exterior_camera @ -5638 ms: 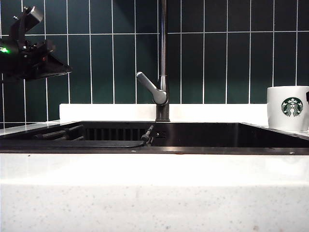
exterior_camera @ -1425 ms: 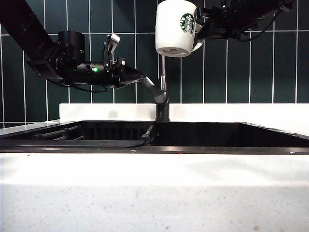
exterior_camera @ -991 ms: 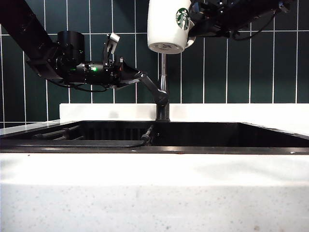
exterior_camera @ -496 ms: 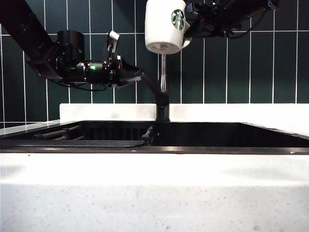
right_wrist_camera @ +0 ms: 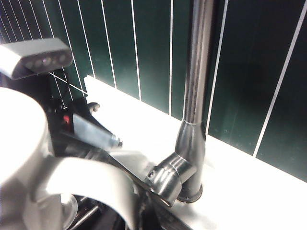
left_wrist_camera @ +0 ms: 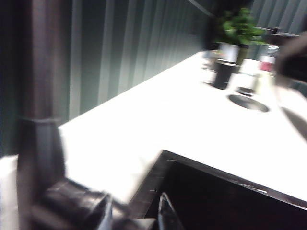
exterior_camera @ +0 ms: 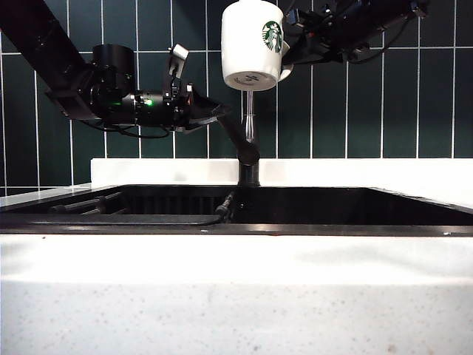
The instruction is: Pick up the mug next to the sink, go to the faucet to get some water, pour the water into the sink, and finally put the mug back to its place.
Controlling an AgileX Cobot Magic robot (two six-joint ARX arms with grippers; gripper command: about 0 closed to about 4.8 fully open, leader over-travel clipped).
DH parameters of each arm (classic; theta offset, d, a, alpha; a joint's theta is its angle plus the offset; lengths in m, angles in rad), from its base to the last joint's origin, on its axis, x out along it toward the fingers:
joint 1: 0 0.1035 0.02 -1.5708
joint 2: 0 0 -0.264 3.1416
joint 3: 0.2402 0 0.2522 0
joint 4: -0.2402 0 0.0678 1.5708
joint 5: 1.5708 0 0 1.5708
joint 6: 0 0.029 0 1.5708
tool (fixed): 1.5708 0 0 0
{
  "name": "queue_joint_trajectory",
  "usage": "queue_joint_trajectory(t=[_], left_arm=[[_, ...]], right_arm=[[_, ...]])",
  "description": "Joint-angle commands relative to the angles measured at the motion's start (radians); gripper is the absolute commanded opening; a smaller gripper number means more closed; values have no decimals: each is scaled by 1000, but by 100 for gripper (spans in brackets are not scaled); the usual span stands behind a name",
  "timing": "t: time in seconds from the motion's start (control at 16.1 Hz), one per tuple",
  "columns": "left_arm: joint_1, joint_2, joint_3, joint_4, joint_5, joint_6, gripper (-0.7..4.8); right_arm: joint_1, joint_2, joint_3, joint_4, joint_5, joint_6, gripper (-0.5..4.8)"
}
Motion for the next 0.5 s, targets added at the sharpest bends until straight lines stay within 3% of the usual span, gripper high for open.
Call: queue_joint_trajectory(t=[0.06,0.25,0.5], left_arm=[[2,-8,5,-36,-28,69,121],[2,-8,5,-156,-28,161,121],[2,-8,5,-159,-97,177,121]], right_arm=[[2,-14,11,56,-16,15,-1],[2,-14,11,55,-15,9,-1],[2,-14,11,55,-15,8,-1]])
